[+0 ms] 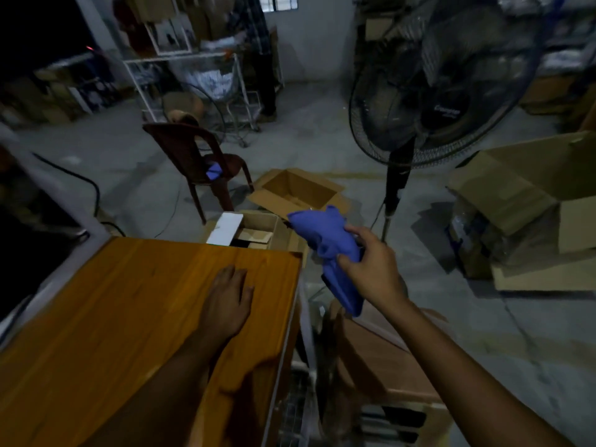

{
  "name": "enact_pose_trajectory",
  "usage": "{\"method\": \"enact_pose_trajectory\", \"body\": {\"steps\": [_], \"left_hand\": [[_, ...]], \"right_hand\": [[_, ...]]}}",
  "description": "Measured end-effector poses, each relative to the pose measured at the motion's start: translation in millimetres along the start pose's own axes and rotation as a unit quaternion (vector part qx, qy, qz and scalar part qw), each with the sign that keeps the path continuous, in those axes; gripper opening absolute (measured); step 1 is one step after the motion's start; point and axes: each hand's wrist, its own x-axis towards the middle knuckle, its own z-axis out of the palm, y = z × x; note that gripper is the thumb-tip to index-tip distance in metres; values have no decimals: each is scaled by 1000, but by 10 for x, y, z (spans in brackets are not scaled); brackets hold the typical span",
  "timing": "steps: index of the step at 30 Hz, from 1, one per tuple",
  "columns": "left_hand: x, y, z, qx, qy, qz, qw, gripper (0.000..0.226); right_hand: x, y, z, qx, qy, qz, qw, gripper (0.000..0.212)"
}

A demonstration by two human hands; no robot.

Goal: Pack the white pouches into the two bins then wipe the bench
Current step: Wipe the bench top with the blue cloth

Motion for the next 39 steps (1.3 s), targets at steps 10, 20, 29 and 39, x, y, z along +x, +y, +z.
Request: {"method": "enact_pose_trajectory", "body": {"steps": [10,20,29,39], "left_hand": [[-181,-581,-158,16,47,-63,997,47],[-111,-752,-74,54,69,-124,988,38],[-310,-1140,-313,12,-12,-20,1000,60],[-892,-1561,-537,46,50,-178,982,75]], "right_hand": [[26,-522,1104,-141,-75,-152,975,40],[-165,-57,1819,-358,-332,-244,838,77],[151,-144,1834,-393,-241,-97,882,80],[106,16,1716,-399,-259,-145,868,86]]}}
